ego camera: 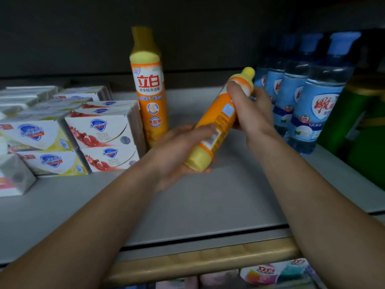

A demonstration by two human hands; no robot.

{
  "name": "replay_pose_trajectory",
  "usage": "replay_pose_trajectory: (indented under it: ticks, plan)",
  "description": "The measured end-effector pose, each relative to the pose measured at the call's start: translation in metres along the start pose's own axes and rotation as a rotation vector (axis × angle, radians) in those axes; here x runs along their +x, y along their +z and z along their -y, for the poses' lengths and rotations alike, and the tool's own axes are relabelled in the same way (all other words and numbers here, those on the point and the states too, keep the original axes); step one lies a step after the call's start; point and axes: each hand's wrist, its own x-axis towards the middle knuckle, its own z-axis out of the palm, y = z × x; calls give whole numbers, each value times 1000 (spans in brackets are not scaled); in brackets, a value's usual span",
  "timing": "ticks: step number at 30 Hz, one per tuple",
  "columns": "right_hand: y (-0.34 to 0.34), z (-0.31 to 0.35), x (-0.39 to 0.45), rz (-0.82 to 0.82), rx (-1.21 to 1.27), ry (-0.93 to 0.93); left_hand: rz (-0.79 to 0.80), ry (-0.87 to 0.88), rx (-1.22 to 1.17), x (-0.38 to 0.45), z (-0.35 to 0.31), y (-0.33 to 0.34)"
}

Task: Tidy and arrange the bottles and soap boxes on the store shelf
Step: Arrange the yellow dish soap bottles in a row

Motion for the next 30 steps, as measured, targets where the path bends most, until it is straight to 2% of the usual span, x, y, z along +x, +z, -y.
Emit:
replay_pose_trajectory:
  ticks: [2, 4, 5, 7, 10, 13, 16, 19, 21, 23, 24, 26, 28, 29, 30]
  plan:
    - [-1, -1, 1, -90, -65, -83, -86, 160, 288, 1, 4, 3]
    - [0, -2, 1, -92, -87, -120, -134, 236, 388, 2, 7, 6]
    - [1, -2, 1, -61, -72, -107, -125, 201, 310, 3, 7, 6]
    - [3, -3, 2, 48, 55, -16, -34, 45, -25, 2, 4, 4]
    - [5, -3, 1, 244, 339, 180, 207, -124, -449, -2, -2, -4]
    - [6, -2, -6, 404, 484, 343, 399, -235, -651, -5, -1, -10]
    - [3, -1, -10, 479, 586, 426, 491, -267, -702, -5, 4, -12]
    - [2, -1, -10, 436, 517, 431, 505, -276, -586, -1, 4, -13]
    - [2, -4, -5, 318, 396, 385, 415, -261, -486, 1, 3, -10]
    - [2, -5, -1, 154, 200, 273, 247, -202, -355, 4, 4, -5]
    - [1, -6, 1, 79, 60, 193, 140, -147, -220, 5, 7, -2]
    - [0, -10, 2, -10, -167, 18, -49, 3, 218, 7, 14, 2]
    - [0, -13, 0, -13, -225, -78, -158, 150, 602, 8, 19, 2]
    - [0, -13, 0, 5, -210, -85, -172, 172, 624, 8, 20, 2]
    - [0, -13, 1, 29, -168, -66, -145, 155, 496, 8, 19, 1]
